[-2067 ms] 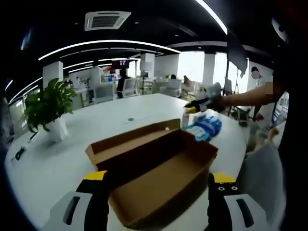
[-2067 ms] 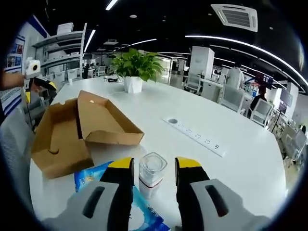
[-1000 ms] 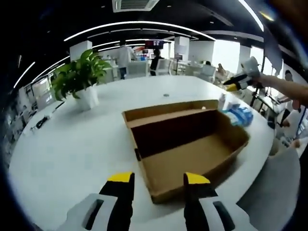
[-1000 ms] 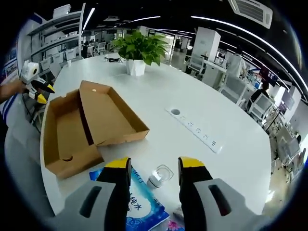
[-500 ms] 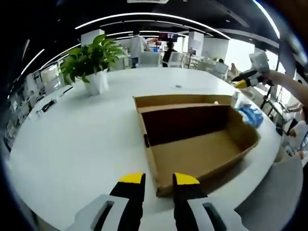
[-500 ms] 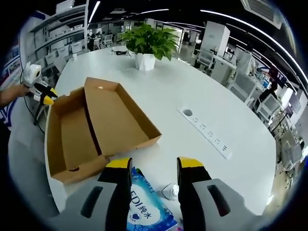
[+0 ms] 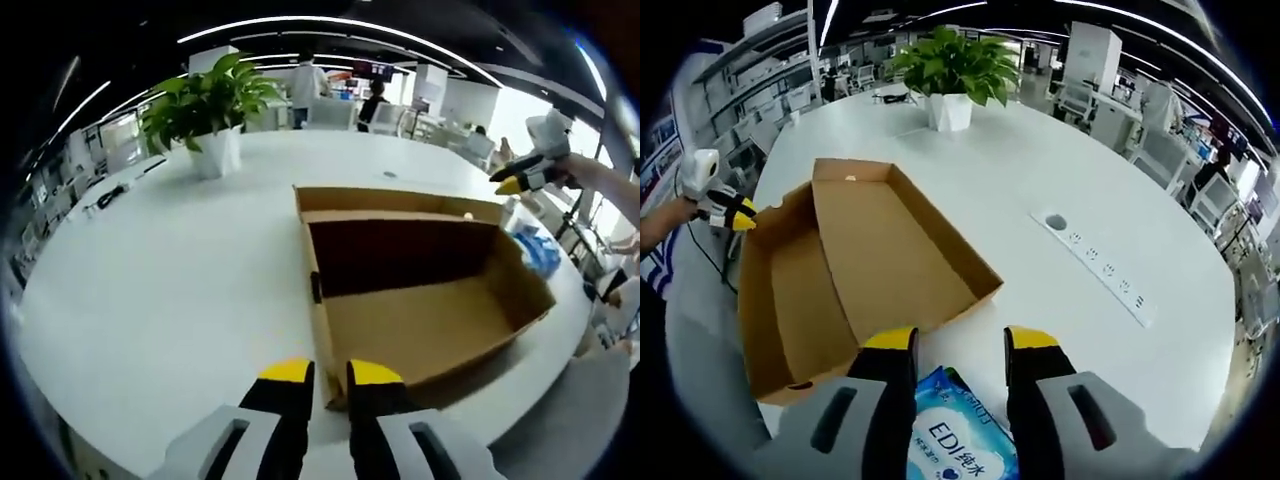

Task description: Operate the shoe box by opening the lid, removing the specified soft item, and placing it in the target area until the item is outside and the box remains undamaged.

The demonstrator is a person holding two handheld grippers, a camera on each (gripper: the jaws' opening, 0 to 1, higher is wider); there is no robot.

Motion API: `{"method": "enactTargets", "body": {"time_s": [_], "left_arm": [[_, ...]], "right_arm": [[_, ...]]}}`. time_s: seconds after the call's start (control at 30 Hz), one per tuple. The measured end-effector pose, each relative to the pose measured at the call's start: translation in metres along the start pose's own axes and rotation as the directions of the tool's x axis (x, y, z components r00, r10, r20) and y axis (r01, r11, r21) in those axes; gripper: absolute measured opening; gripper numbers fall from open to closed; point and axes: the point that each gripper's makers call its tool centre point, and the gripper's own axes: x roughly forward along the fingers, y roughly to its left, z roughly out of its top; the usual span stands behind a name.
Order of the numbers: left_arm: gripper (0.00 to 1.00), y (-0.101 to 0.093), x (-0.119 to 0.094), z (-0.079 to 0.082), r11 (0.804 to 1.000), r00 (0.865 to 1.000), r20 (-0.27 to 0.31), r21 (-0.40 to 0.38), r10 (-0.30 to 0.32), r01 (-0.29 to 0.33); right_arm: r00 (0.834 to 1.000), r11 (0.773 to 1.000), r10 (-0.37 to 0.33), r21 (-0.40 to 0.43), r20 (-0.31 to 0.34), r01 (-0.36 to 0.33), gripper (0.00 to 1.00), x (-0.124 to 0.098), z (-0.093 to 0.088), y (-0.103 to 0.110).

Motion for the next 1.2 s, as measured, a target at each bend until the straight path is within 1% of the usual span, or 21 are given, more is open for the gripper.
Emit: {"method": "enactTargets", "body": {"time_s": [0.13,0.17,0.27,0.4,0.43,0.5,0.53,0.6,0.67,0.7,0.8,0.83,0.93,1.1,1.2], "left_arm": [[0.06,0.000,0.002,0.000,1.000,1.000,-0.004,-0.005,0.001,-0.001],[0.06,0.001,0.002,-0.001,1.000,1.000,-0.008,-0.010,0.008,-0.008],[0.06,0.000,0.001,-0.003,1.000,1.000,-0.013,-0.018,0.012,-0.012],[0.05,0.000,0.001,-0.002,0.999,1.000,-0.021,-0.026,0.019,-0.020],[0.05,0.000,0.001,-0.002,0.999,0.999,-0.024,-0.026,0.021,-0.022],[0.04,0.001,0.001,-0.003,0.999,0.999,-0.027,-0.029,0.025,-0.026],[0.04,-0.001,0.001,-0.003,0.999,0.999,-0.029,-0.028,0.028,-0.029],[0.04,-0.001,0.000,-0.003,0.999,0.999,-0.029,-0.025,0.029,-0.030],[0.04,-0.001,0.000,-0.003,0.999,0.999,-0.031,-0.028,0.028,-0.029],[0.04,-0.001,0.000,-0.003,0.999,0.999,-0.033,-0.030,0.027,-0.028],[0.04,-0.001,0.000,-0.003,0.999,0.999,-0.036,-0.032,0.025,-0.027],[0.04,-0.001,0.000,-0.003,0.999,0.999,-0.037,-0.031,0.025,-0.026],[0.04,-0.002,0.000,-0.003,0.999,0.999,-0.037,-0.033,0.021,-0.022],[0.04,-0.003,0.000,-0.003,0.999,0.999,-0.042,-0.035,0.017,-0.018],[0.04,-0.005,0.000,-0.003,1.000,0.999,-0.048,-0.019,0.015,-0.015]], "right_arm": [[1.000,1.000,-0.001,0.015,-0.016,0.001,0.30,0.009,0.000,-0.002],[1.000,1.000,-0.001,0.017,-0.018,0.001,0.30,0.010,0.000,-0.002],[0.999,0.998,0.008,0.058,-0.034,-0.006,0.30,0.018,0.000,-0.002],[0.998,0.997,0.014,0.073,-0.056,-0.010,0.30,0.031,-0.002,-0.002],[0.998,0.997,0.018,0.081,-0.063,-0.013,0.30,0.040,-0.002,-0.007],[0.998,0.995,0.020,0.097,-0.067,-0.013,0.29,0.037,-0.004,-0.002],[0.997,0.995,0.020,0.102,-0.069,-0.013,0.29,0.038,-0.005,-0.001],[0.997,0.994,0.019,0.104,-0.078,-0.010,0.28,0.047,-0.007,-0.003],[0.996,0.993,0.018,0.120,-0.089,-0.007,0.28,0.047,-0.009,-0.001],[0.995,0.992,0.019,0.129,-0.095,-0.007,0.27,0.045,-0.008,0.005],[0.994,0.988,0.012,0.152,-0.109,0.004,0.26,0.053,-0.007,0.002],[0.994,0.987,0.010,0.161,-0.111,0.008,0.26,0.058,-0.005,-0.002],[0.991,0.979,0.008,0.202,-0.133,0.019,0.23,0.068,-0.004,-0.005],[0.986,0.967,-0.019,0.249,-0.166,0.061,0.18,0.078,-0.005,-0.011],[0.975,0.966,-0.021,0.247,-0.222,0.077,0.15,0.077,-0.014,-0.007]]}}
